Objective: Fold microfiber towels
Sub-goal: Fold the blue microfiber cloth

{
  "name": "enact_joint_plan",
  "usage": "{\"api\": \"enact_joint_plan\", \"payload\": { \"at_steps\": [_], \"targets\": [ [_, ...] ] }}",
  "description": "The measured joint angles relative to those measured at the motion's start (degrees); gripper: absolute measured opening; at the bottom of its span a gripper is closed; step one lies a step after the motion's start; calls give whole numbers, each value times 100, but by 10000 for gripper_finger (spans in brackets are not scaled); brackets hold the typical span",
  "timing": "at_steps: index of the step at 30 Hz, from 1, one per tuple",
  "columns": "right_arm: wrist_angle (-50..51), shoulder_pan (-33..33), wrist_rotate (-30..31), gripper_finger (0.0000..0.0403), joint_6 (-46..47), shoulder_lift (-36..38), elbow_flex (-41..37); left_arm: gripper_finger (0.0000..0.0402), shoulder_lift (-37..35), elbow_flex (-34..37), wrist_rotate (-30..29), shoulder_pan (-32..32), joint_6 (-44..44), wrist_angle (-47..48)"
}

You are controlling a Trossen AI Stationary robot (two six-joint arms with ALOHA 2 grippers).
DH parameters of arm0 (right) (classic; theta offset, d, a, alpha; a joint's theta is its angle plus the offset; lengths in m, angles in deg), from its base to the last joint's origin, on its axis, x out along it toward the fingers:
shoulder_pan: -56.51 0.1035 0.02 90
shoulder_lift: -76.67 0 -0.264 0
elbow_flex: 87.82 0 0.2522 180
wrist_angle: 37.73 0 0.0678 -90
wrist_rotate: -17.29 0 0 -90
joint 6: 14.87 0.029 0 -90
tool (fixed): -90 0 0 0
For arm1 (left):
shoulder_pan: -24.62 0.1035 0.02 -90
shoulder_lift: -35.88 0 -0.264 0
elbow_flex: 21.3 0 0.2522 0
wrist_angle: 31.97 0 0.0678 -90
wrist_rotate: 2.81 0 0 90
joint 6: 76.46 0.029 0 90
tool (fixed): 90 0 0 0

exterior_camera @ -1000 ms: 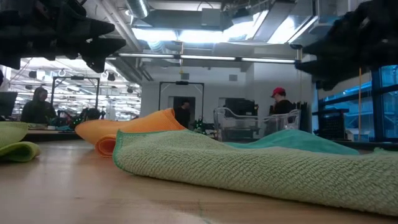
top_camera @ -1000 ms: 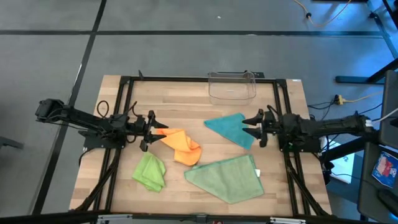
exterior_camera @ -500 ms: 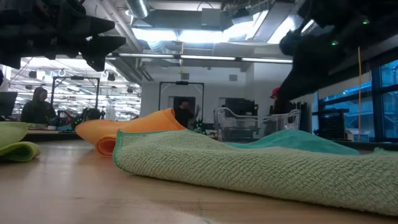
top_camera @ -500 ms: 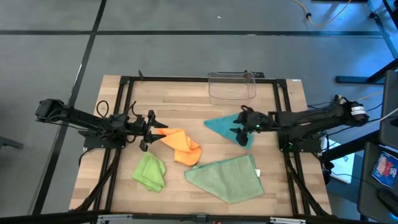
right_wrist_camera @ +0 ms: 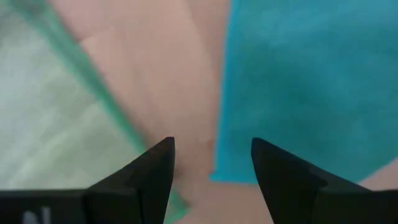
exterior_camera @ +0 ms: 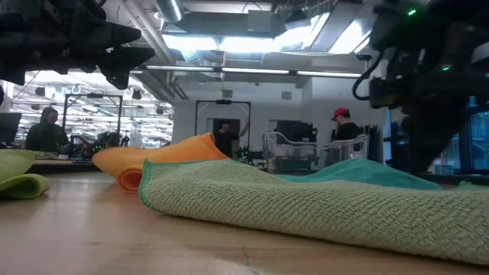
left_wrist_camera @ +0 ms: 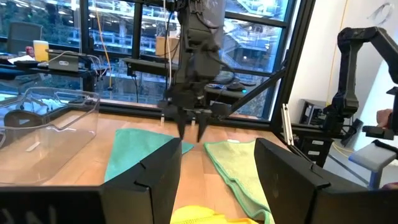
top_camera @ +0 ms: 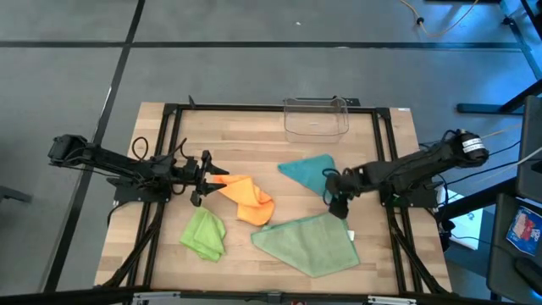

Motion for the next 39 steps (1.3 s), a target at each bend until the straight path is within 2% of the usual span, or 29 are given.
{"api": "enact_joint_plan", "payload": {
  "at_steps": [7, 15, 20, 23, 34, 39],
  "targets": [
    [281, 645, 1005, 216, 594, -217, 2, 195, 0, 0, -67, 0, 0, 0],
    [296, 670, 922, 215, 740, -1090, 58, 195, 0, -2, -674, 0, 14, -2],
    [282, 643, 881, 208, 1094, -1087, 45, 195, 0, -4, -799, 0, 15, -4],
    [251, 588, 819, 179, 1321, -1016, 17, 195, 0, -4, -815, 0, 15, -4],
    [140, 522, 1060, 17, 1473, -1003, 2, 195, 0, -4, -887, -1, 17, -5],
    [368, 521, 1070, 11, 1425, -980, 272, 195, 0, -4, -887, 0, 16, -4]
  ]
}}
